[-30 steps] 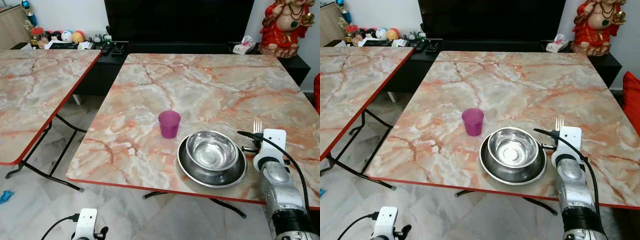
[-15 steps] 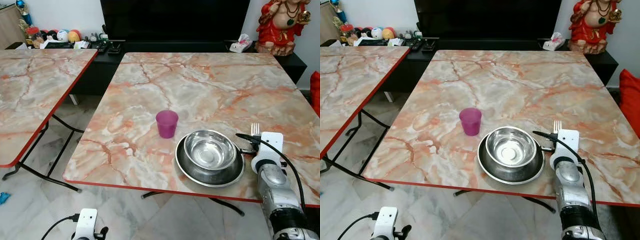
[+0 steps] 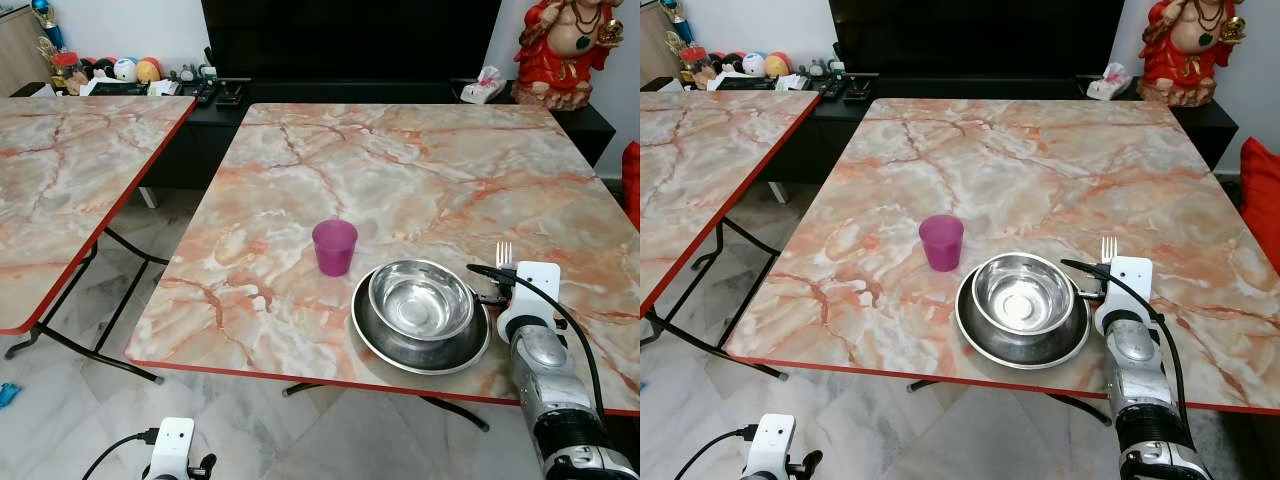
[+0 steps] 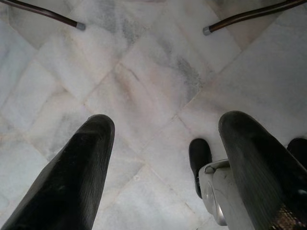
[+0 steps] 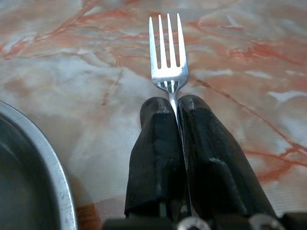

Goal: Setting the table

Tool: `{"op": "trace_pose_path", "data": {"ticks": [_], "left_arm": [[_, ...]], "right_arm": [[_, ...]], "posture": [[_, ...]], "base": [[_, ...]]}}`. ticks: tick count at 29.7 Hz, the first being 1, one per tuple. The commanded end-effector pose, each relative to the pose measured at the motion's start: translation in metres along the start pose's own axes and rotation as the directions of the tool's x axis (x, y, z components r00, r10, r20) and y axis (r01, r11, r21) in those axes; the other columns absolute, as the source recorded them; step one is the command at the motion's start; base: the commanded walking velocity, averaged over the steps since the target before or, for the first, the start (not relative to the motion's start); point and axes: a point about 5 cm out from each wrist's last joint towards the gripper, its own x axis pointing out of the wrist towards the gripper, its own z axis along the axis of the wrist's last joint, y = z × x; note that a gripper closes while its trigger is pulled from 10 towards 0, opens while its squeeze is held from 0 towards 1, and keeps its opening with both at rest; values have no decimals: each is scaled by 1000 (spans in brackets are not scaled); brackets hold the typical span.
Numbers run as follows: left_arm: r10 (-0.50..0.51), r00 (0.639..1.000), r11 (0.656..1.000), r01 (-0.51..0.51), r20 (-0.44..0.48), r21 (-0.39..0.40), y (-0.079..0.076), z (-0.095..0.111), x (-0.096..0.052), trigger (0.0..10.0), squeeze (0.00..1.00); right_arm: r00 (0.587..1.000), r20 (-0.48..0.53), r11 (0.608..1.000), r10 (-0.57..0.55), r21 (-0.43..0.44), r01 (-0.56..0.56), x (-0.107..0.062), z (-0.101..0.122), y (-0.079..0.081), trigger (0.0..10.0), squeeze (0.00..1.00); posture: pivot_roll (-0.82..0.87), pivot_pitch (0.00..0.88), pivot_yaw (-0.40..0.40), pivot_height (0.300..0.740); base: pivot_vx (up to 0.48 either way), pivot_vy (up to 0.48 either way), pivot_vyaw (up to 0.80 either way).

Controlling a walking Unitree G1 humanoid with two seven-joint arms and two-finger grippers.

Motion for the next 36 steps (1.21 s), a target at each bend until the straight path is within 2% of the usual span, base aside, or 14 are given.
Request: {"op": "trace_pose_path", "data": {"ticks": [1, 26, 27, 32, 33, 34, 35, 36], "left_arm": [[7, 1000, 1000, -7, -19, 7, 4, -4, -1, 10000, 0], [6, 1000, 1000, -6, -17, 8, 3, -3, -1, 10000, 0], [6, 1000, 1000, -6, -17, 8, 3, -3, -1, 10000, 0], [6, 1000, 1000, -6, -18, 8, 3, -3, -1, 10000, 0], [6, 1000, 1000, -6, -18, 8, 3, -3, -1, 10000, 0], [6, 1000, 1000, -6, -18, 8, 3, -3, -1, 10000, 0], [6, 1000, 1000, -6, -17, 8, 3, -3, -1, 10000, 0], [7, 1000, 1000, -6, -17, 8, 4, -3, -1, 10000, 0]], "right_arm": [[1000, 5, 1000, 11, 3, -11, 1, 1, 2, 10000, 0], [998, -32, 999, 50, 2, -50, 3, -5, 9, 10000, 0], [998, -37, 999, 52, -1, -52, 3, -5, 9, 10000, 43], [998, -39, 999, 50, -1, -50, 3, -5, 9, 10000, 47], [998, -39, 999, 49, -1, -49, 3, -5, 8, 10000, 90], [998, -40, 999, 49, 0, -49, 3, -5, 8, 10000, 90], [998, -40, 999, 49, 0, -49, 3, -5, 8, 10000, 376], [998, -41, 999, 49, -1, -49, 3, -5, 8, 10000, 376]], "posture": [[55, 26, 44, 740], [57, 28, 44, 740], [57, 28, 44, 740], [57, 28, 44, 740], [59, 28, 44, 740], [59, 28, 44, 740], [58, 27, 44, 740], [58, 27, 44, 740]], "base": [[0, 0, 0], [0, 0, 0], [0, 0, 0], [0, 0, 0], [0, 0, 0], [0, 0, 0], [0, 0, 0], [0, 0, 0]]}}
